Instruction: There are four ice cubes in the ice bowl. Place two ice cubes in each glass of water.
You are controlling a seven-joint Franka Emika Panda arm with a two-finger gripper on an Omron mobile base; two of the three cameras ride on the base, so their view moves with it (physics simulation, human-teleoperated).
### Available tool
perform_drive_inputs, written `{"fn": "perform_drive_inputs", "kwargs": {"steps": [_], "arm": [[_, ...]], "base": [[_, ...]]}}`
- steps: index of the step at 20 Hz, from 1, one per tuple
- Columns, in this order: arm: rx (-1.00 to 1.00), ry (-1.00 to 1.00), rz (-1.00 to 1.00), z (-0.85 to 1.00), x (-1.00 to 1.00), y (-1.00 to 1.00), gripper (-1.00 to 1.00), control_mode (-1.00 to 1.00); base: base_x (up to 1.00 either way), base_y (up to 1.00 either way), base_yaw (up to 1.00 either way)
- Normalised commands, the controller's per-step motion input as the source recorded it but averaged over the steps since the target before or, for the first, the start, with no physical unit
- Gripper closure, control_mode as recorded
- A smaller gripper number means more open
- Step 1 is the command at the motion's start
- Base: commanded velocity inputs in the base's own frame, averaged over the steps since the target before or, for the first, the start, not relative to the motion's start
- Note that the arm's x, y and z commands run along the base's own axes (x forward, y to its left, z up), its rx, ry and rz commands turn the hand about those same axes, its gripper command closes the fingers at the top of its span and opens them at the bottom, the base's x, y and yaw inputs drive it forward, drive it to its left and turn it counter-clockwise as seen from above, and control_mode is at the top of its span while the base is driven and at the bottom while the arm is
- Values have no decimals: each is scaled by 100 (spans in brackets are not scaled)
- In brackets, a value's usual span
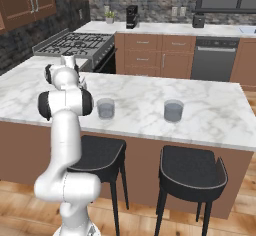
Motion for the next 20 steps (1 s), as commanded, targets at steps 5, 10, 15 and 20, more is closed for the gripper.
{"fn": "perform_drive_inputs", "kwargs": {"steps": [5,10,15,20], "arm": [[-2,8,23,-3,0,0,-100,-100],[-8,12,37,0,0,4,-100,-100],[-7,2,30,-5,2,6,-100,-100],[0,-10,1,-9,7,11,-100,-100]], "base": [[0,0,0],[0,0,0],[0,0,0],[0,0,0]]}}
